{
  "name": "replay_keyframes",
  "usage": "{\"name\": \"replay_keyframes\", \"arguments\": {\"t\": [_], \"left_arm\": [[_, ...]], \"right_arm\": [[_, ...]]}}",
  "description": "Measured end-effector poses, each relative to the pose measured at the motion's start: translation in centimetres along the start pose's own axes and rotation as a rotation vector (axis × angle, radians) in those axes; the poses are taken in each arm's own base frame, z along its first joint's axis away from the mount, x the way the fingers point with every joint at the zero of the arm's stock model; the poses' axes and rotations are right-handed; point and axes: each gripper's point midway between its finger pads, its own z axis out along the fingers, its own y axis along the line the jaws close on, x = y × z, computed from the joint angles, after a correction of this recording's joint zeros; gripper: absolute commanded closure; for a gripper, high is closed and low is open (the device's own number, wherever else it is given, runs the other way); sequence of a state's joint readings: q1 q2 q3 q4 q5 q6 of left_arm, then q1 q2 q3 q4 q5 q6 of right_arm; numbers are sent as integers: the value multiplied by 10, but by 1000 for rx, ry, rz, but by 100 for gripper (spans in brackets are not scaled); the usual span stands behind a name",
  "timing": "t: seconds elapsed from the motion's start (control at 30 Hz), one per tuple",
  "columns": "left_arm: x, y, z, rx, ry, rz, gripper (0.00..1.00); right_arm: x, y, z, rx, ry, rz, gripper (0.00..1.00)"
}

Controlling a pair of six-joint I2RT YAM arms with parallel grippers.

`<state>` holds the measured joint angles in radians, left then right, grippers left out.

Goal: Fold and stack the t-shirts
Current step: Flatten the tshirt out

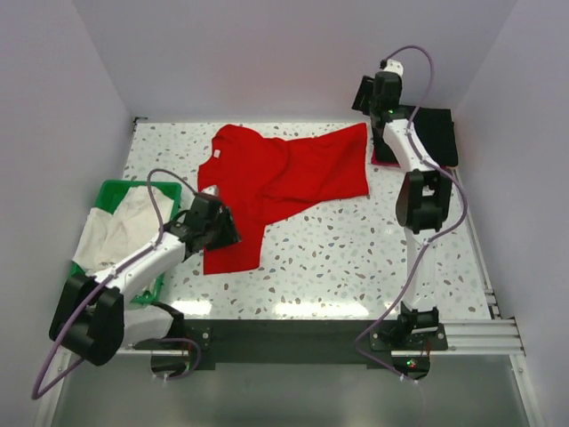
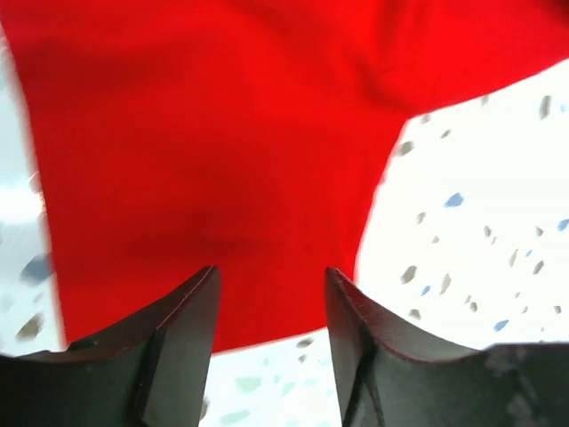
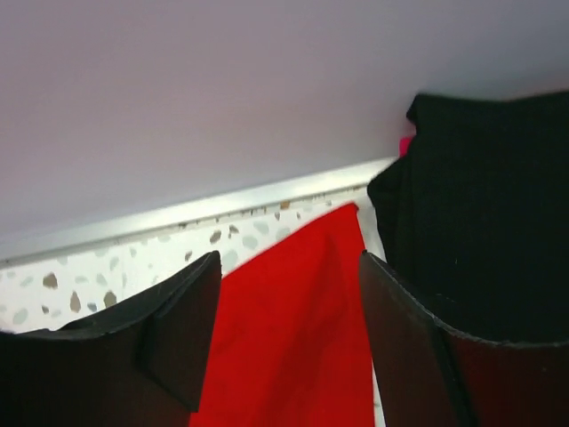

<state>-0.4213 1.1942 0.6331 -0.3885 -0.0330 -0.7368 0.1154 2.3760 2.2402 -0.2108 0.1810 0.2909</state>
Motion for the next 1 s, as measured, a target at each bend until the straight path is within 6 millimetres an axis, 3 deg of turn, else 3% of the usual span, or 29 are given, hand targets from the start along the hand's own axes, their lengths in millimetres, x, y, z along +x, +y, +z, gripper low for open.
{"name": "replay_keyframes", "arguments": {"t": [0.13,0.23,0.4,0.53,0.73,0.9,1.0], "left_arm": [[-11,-30,17,41,-3,89,37],[-1,-45,36,32,29,173,35],[17,-47,56,-21,61,250,37],[11,-50,62,-52,23,264,45],[8,-48,67,-108,-21,270,68],[5,-43,68,-139,-42,256,97],[4,-42,68,-148,-48,250,100]], "right_arm": [[39,-11,-26,10,127,3,32],[76,-24,-70,17,227,12,31],[115,-35,-146,10,309,38,31],[143,-34,-177,4,337,21,31],[208,-48,-189,46,459,-18,31],[227,-54,-175,68,478,-21,32],[233,-55,-170,68,482,-20,36]]}}
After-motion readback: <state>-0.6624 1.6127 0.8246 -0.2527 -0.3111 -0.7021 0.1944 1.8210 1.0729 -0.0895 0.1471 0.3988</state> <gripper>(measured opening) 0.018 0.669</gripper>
